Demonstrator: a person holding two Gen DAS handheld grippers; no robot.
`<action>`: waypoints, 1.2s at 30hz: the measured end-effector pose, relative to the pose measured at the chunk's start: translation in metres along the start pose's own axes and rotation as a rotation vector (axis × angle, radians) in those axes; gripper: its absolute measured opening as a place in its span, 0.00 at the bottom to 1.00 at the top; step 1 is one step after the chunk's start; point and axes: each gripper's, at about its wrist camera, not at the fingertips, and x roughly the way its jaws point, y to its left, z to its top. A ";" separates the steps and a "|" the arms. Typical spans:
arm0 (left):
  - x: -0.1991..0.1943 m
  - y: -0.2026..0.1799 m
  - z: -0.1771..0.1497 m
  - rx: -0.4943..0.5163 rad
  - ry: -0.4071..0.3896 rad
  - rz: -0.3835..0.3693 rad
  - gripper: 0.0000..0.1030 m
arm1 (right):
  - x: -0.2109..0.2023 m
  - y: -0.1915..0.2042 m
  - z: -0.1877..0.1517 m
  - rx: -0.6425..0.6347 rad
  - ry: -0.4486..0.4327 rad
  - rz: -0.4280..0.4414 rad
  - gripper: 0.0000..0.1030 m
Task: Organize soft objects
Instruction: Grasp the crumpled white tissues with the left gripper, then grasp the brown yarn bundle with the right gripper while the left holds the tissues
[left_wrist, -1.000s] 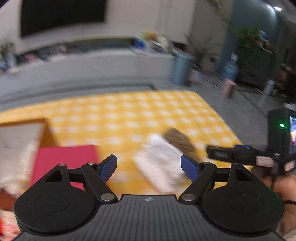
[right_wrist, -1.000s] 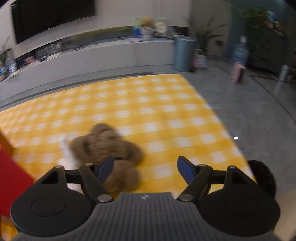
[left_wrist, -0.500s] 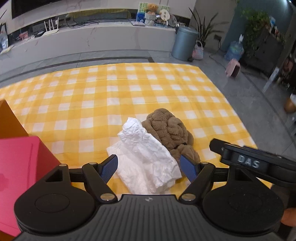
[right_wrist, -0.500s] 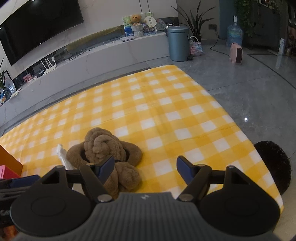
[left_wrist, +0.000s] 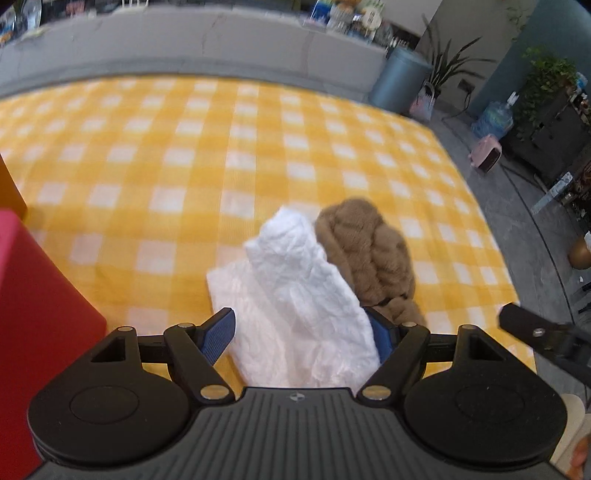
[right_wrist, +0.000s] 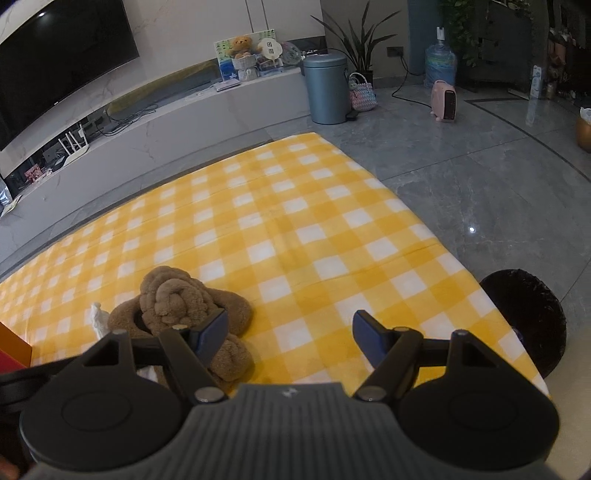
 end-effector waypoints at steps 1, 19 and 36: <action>0.004 0.002 -0.001 -0.008 0.010 0.007 0.87 | 0.000 0.000 0.000 0.000 -0.002 0.004 0.71; 0.014 -0.018 -0.027 0.253 0.027 0.143 0.79 | 0.004 0.011 -0.004 -0.074 0.007 -0.018 0.71; -0.066 0.005 -0.028 0.283 0.084 -0.008 0.28 | 0.016 0.035 -0.010 -0.155 0.033 0.094 0.74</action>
